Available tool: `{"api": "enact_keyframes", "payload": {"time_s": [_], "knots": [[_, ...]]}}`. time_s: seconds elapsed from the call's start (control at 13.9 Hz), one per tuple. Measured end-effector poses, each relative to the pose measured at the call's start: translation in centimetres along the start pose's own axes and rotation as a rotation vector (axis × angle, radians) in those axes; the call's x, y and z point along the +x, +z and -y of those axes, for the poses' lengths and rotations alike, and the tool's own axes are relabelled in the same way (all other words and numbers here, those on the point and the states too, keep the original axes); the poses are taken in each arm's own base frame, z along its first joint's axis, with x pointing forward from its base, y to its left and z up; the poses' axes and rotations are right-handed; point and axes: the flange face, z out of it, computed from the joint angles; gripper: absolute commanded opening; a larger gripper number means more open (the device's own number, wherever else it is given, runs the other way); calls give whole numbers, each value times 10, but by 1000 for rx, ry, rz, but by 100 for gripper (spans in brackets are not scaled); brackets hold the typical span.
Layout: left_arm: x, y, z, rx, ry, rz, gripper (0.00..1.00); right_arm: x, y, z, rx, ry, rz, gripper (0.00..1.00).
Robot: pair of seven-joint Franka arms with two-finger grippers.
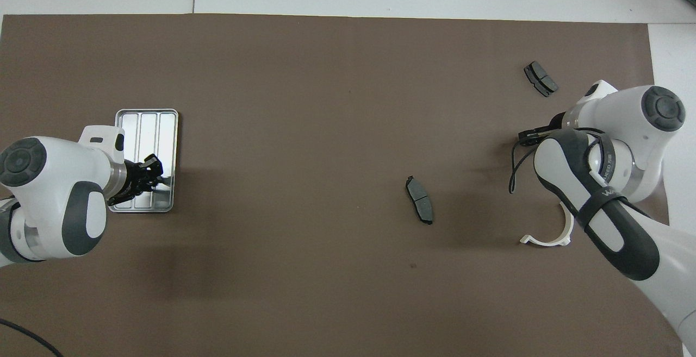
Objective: Place bearing gear from tray to pile
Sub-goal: 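Carry the bearing farther out and set it down with the right gripper, then carry a second bearing to mid-table with the left gripper and release it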
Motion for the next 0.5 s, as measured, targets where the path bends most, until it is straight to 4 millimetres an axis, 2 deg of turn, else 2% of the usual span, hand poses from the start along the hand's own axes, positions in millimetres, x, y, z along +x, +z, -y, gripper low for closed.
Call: {"api": "enact_keyframes", "payload": {"time_s": [0.22,0.36,0.5], "knots": [[0,0,0,0,0,0,15,8,-21,4,-1,16,-39,100],[1,-2,-1,-3,1,-4,14,12,-43,10,9,40,-53,100],[7,-12,-10,-18,6,-22,14,15,-67,19,24,58,-54,100]]}}
